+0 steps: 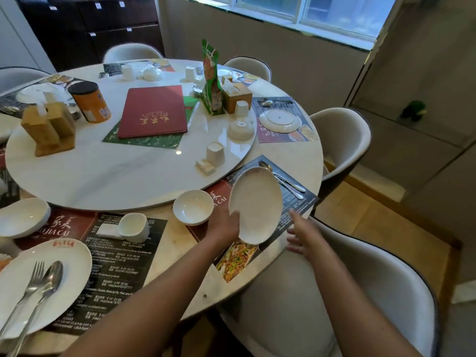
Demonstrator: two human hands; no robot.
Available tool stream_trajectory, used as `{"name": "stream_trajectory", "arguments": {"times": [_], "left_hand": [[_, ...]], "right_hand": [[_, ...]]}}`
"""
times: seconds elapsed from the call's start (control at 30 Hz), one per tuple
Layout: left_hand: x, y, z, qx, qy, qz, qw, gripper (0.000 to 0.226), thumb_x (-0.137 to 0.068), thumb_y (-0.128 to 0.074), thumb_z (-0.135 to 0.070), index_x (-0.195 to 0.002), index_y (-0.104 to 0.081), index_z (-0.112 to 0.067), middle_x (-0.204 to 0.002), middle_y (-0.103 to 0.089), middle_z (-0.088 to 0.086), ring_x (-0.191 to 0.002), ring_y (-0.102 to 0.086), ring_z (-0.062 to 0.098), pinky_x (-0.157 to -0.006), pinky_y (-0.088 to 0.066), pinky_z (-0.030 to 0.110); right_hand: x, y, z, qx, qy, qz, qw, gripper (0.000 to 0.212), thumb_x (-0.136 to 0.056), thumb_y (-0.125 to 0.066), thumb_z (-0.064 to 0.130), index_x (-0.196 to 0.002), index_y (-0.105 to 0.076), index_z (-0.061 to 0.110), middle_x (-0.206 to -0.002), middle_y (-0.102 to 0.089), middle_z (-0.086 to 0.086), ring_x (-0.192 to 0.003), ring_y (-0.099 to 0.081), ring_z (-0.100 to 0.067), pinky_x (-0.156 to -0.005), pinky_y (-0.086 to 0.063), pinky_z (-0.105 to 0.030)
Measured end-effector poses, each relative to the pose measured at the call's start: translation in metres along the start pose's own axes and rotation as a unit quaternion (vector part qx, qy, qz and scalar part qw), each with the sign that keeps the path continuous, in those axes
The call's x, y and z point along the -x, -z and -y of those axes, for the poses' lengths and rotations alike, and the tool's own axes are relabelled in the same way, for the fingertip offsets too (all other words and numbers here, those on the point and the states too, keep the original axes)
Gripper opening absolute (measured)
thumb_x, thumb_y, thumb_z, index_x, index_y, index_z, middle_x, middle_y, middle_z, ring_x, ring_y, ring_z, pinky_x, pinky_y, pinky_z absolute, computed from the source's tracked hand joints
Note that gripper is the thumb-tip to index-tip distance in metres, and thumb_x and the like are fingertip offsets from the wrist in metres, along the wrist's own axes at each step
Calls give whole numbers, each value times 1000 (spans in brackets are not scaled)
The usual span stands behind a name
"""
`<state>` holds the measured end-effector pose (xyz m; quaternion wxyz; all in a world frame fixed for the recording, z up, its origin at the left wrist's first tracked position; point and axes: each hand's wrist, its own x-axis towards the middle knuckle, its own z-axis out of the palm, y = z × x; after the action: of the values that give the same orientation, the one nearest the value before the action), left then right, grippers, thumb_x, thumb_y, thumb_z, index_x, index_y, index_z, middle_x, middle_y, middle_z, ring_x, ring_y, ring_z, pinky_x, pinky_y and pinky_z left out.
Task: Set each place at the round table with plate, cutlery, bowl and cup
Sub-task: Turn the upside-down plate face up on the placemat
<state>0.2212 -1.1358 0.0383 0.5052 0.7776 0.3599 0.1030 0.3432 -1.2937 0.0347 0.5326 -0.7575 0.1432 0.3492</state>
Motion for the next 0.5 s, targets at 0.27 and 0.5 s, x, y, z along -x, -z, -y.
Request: {"name": "stream_trajectory", "arguments": {"times": [0.27, 0.5], "left_hand": [[-1, -6, 7, 291, 229, 108, 923, 30, -105, -48, -11, -135, -43, -14, -128, -57, 13, -112, -60, 32, -68, -64, 46], [-13, -40, 30, 205, 269, 82, 937, 40, -103, -56, -21, -139, -46, -10, -117, -64, 13, -96, -70, 27, -59, -62, 34]], "right_hand": [[-22, 6, -10, 41, 17, 45, 998, 20, -98, -50, 4, -111, -59, 17, -104, -67, -10, -91, -69, -26, -70, -60, -40], [-62, 21, -8, 77, 40, 20, 996, 29, -90, -52, -6, -102, -66, 17, -101, -71, -10, -90, -71, -26, -62, -60, -35]]}}
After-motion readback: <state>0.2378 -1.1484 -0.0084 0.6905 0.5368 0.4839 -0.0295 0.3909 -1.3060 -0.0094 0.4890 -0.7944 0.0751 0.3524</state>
